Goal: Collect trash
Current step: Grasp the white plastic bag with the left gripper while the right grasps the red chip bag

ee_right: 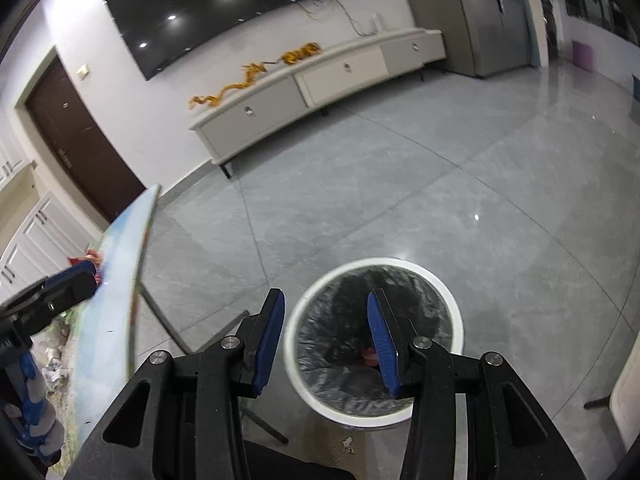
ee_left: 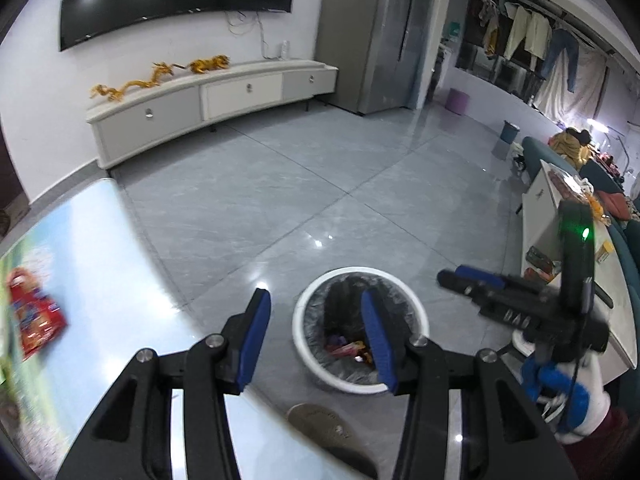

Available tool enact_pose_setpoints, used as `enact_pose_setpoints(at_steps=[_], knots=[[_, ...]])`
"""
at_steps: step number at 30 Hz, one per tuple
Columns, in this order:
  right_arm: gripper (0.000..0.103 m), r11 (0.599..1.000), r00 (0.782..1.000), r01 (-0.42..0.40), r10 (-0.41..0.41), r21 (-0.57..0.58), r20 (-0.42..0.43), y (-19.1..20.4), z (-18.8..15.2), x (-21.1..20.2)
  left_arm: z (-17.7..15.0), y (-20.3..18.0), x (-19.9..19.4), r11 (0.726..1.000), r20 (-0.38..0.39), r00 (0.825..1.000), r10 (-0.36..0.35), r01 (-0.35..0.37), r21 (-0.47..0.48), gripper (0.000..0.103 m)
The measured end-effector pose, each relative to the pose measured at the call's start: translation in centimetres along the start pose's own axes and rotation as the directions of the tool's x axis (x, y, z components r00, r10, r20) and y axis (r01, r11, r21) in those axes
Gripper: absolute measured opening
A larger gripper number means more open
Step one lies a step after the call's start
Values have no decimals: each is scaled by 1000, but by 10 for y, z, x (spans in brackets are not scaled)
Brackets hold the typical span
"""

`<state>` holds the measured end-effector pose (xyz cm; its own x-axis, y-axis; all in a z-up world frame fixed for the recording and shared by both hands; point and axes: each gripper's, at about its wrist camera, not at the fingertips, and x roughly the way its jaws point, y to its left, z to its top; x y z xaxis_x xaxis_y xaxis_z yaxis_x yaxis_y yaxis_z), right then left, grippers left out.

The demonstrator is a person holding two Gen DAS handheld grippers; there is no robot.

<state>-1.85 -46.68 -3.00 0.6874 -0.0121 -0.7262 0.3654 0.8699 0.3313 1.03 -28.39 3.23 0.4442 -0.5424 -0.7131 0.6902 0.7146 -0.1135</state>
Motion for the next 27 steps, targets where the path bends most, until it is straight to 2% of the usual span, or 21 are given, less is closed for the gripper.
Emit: enact_pose_setpoints(at_steps=[8, 14, 16, 17, 18, 23, 26, 27], knots=[[43, 994, 997, -55, 59, -95, 40, 58, 5, -27, -37, 55, -68, 994, 60, 993, 97, -94, -58, 49], [44, 982, 993, -96, 105, -164, 47, 105, 4, -40, -72, 105, -118, 976, 99, 977, 190, -177, -126, 50], [45, 975, 992, -109, 119, -193, 41, 122, 3, -42, -88, 125, -134, 966, 106, 967, 233, -217, -143, 57], [46, 971, 991, -117, 127, -207, 37, 130, 3, -43, -99, 136, -144, 957, 108, 960, 259, -241, -159, 65], [48, 967, 990, -124, 134, -222, 33, 140, 2, -44, -110, 145, -152, 951, 107, 955, 277, -257, -173, 69], [51, 945, 986, -162, 168, -285, -5, 179, 0, -36, -158, 189, -174, 912, 57, 935, 350, -326, -249, 69], [53, 928, 983, -185, 182, -323, -39, 206, -3, -26, -177, 209, -173, 896, 25, 930, 366, -345, -281, 69], [55, 924, 981, -191, 185, -331, -49, 213, -4, -22, -184, 212, -172, 894, 16, 934, 358, -338, -294, 69]])
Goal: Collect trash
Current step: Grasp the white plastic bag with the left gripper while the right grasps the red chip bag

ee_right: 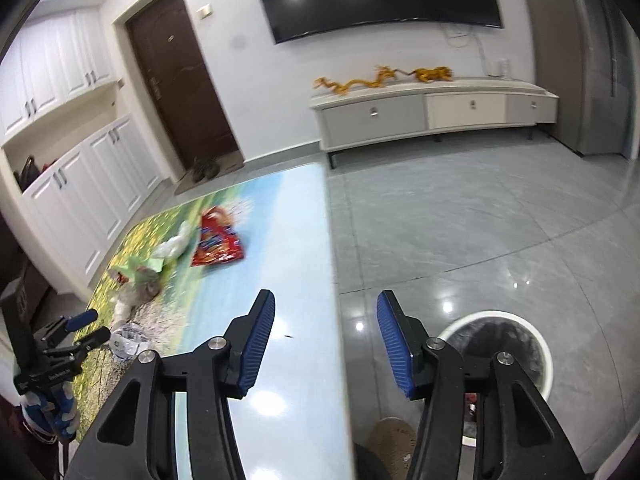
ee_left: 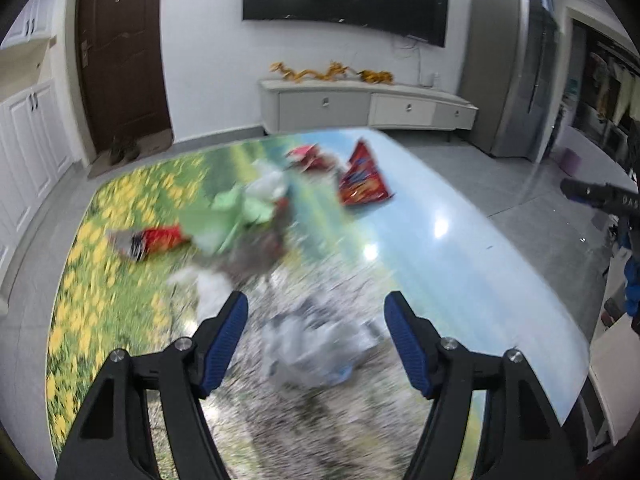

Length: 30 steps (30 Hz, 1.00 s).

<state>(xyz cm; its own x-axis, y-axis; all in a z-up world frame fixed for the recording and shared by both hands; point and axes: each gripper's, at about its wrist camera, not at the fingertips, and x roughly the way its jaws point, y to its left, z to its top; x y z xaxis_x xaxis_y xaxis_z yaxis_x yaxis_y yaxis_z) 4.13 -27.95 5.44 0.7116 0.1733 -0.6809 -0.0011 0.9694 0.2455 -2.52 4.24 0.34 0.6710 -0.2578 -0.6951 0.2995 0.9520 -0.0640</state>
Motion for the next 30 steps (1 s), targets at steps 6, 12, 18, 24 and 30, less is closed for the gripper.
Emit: enact_pose_setpoints(at_steps=[6, 12, 18, 24, 30], knots=[[60, 998, 998, -43, 40, -56, -58, 43, 17, 44, -14, 10, 20, 997, -39, 997, -69, 67, -44, 69], [63, 988, 991, -88, 73, -126, -113, 84, 34, 96, -19, 16, 38, 989, -61, 990, -130, 124, -85, 69], [78, 981, 982, -134, 114, -138, -148, 110, 50, 149, -19, 19, 38, 985, -53, 988, -146, 139, -106, 62], [78, 973, 971, -184, 158, -139, -180, 129, 65, 195, -22, 21, 37, 983, -53, 987, -150, 143, -117, 58], [78, 966, 965, -201, 167, -160, -204, 147, 69, 227, -22, 20, 38, 983, -62, 987, -148, 140, -115, 56]])
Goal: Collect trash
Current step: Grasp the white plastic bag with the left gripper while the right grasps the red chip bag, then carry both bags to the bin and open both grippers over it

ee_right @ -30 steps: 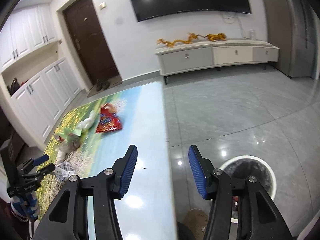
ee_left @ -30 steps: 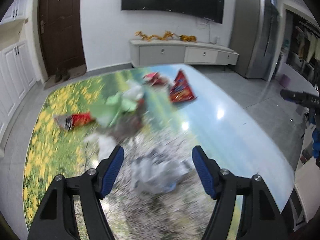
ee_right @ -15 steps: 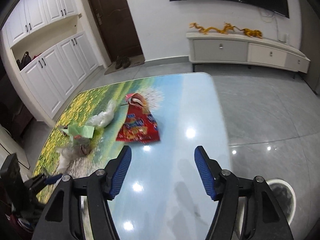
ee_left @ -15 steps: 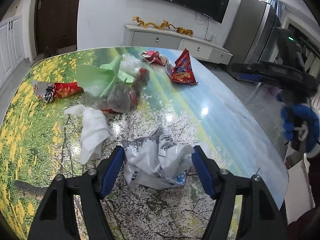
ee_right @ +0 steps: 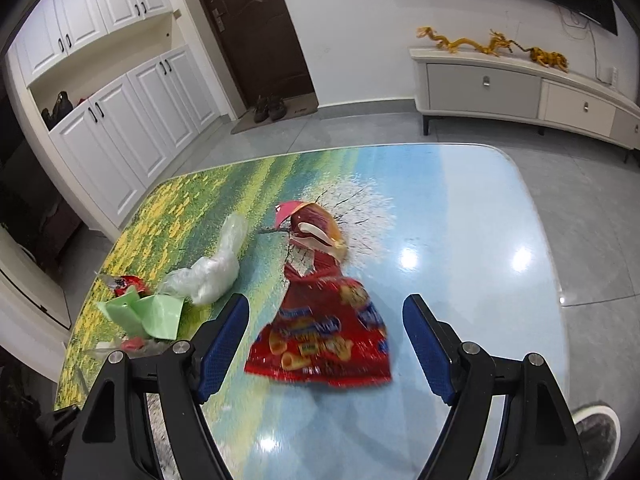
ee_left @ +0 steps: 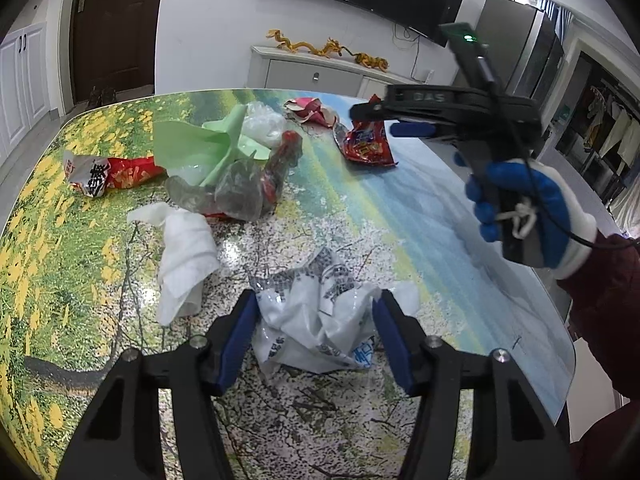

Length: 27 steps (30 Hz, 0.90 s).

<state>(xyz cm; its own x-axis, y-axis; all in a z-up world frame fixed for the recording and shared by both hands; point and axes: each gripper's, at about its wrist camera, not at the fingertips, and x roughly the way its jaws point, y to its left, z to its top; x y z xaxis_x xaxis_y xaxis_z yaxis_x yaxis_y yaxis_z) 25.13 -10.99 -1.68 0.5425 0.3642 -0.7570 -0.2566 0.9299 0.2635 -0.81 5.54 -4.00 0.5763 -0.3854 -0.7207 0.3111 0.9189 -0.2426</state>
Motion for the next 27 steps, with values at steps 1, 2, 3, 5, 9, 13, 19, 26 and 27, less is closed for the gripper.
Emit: enact_pose_setpoints(at_steps=[1, 2, 3, 5, 9, 13, 19, 26, 27], knots=[[78, 1000, 1000, -2, 2, 0, -4, -1, 0, 3, 0, 0, 0, 1000, 0, 1000, 0, 0, 0, 55], [76, 1000, 1000, 0, 0, 4, -13, -2, -1, 6, 0, 1, 0, 1000, 0, 1000, 0, 0, -2, 54], [68, 1000, 1000, 4, -4, 10, -22, -3, -2, 9, 0, 1, 0, 1000, 1, 1000, 0, 0, -3, 53], [63, 1000, 1000, 0, 1, 21, -31, -6, -5, 13, 0, 1, 0, 1000, 2, 1000, -1, 1, -3, 50], [53, 1000, 1000, -9, 9, 17, -23, -7, -14, 5, -1, -3, -2, 1000, 3, 1000, -2, 2, 8, 44], [47, 1000, 999, -24, 25, 7, -31, -6, -27, -4, -6, -8, -5, 1000, 6, 1000, -10, 10, 3, 38], [38, 999, 999, -45, 45, 9, -11, -4, -50, -33, -15, -11, -17, 999, 14, 1000, -15, 16, -35, 35], [36, 997, 996, -76, 75, 20, 54, -4, -81, -92, -17, -25, -40, 1000, 47, 999, 1, 0, -23, 34], [36, 997, 995, -77, 76, 24, 65, -5, -85, -101, -17, -28, -43, 1000, 52, 999, 1, 0, -18, 34]])
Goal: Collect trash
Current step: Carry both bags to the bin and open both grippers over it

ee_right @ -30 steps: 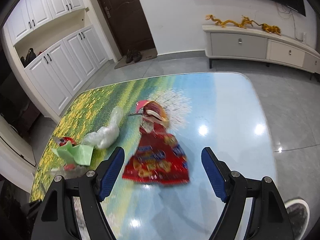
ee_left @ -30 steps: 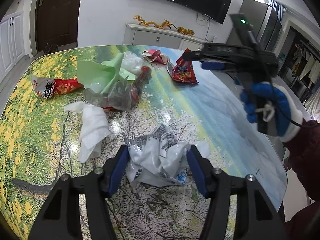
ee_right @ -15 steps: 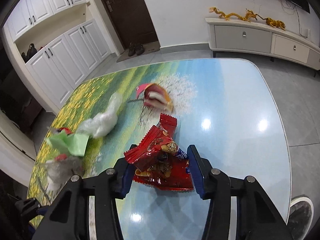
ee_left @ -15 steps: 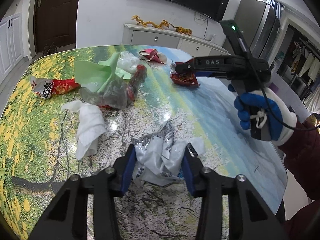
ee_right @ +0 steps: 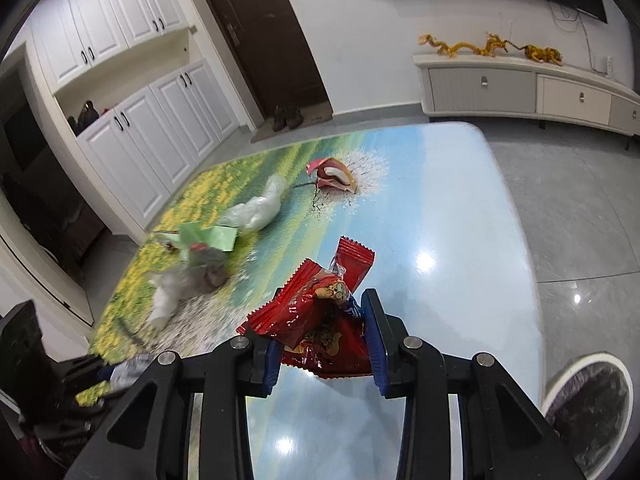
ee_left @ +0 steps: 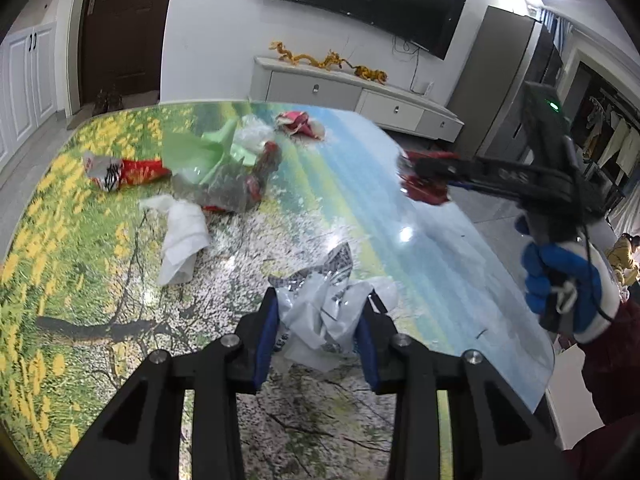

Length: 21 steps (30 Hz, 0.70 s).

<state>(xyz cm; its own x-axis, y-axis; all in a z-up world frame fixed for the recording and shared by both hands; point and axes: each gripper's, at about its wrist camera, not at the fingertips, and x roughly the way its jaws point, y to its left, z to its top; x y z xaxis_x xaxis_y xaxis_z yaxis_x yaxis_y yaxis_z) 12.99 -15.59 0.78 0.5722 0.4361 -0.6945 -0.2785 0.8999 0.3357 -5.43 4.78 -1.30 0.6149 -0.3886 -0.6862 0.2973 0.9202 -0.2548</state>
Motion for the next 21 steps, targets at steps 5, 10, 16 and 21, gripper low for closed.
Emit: enact_pose_setpoints(at_steps=[5, 10, 16, 21], knots=[[36, 999, 998, 17, -19, 37, 62, -16, -18, -53, 8, -26, -9, 998, 19, 1000, -20, 19, 53, 33], [36, 993, 991, 78, -87, 88, 102, -46, -43, -102, 18, -57, -1, 992, 6, 999, -51, 50, 118, 33], [36, 957, 970, 175, -208, 232, 125, -111, -77, -148, 41, -112, 29, 970, -37, 994, -99, 105, 219, 33], [37, 908, 951, 222, -283, 357, 128, -168, -106, -172, 60, -170, 68, 939, -98, 986, -133, 157, 307, 33]])
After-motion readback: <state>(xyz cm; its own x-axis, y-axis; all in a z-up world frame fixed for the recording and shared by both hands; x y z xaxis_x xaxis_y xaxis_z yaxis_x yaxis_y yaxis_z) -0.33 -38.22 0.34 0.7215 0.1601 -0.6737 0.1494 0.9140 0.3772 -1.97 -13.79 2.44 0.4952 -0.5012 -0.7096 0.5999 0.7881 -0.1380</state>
